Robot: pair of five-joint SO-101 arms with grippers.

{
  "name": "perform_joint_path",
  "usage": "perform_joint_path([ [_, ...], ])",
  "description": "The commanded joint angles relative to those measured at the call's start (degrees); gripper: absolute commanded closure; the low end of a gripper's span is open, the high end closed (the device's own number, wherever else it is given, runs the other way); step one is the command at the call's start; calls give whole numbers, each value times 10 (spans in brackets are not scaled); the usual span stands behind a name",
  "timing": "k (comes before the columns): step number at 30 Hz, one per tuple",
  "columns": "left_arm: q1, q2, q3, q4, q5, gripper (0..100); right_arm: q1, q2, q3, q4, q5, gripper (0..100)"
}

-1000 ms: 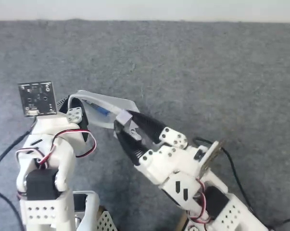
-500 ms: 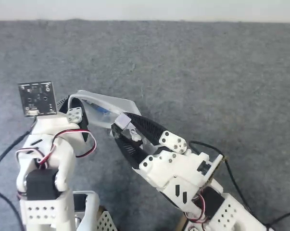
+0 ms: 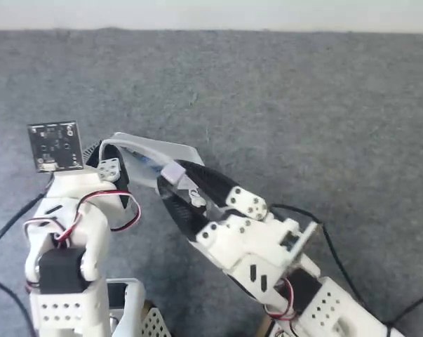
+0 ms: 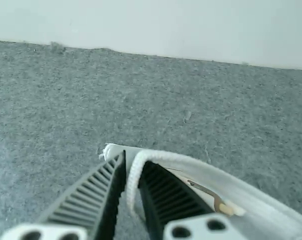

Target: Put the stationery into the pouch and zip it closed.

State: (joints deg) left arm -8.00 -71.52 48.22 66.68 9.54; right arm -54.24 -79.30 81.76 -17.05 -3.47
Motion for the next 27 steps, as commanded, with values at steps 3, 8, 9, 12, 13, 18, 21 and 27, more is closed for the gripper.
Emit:
perform_joint_path([
  [3, 1, -15, -10, -27, -4, 988, -1, 73, -56, -40, 36, 991],
  [8, 2, -15, -9, -27, -4, 988, 0, 144, -50, -135, 39, 991],
  [9, 1, -15, -9, -27, -4, 988, 0, 160, -50, -146, 39, 991],
  [12, -1, -15, -9, -27, -4, 988, 0, 205, -51, -172, 39, 991],
  [13, -1, -15, -9, -27, -4, 988, 7, 217, -51, -185, 39, 991],
  [18, -1, -15, -9, -27, -4, 988, 35, 275, -49, -239, 37, 991],
  [21, -1, -15, -9, -27, -4, 988, 43, 299, -49, -256, 37, 991],
  [27, -1, -15, -9, -26, -4, 988, 44, 310, -27, -266, 37, 991],
])
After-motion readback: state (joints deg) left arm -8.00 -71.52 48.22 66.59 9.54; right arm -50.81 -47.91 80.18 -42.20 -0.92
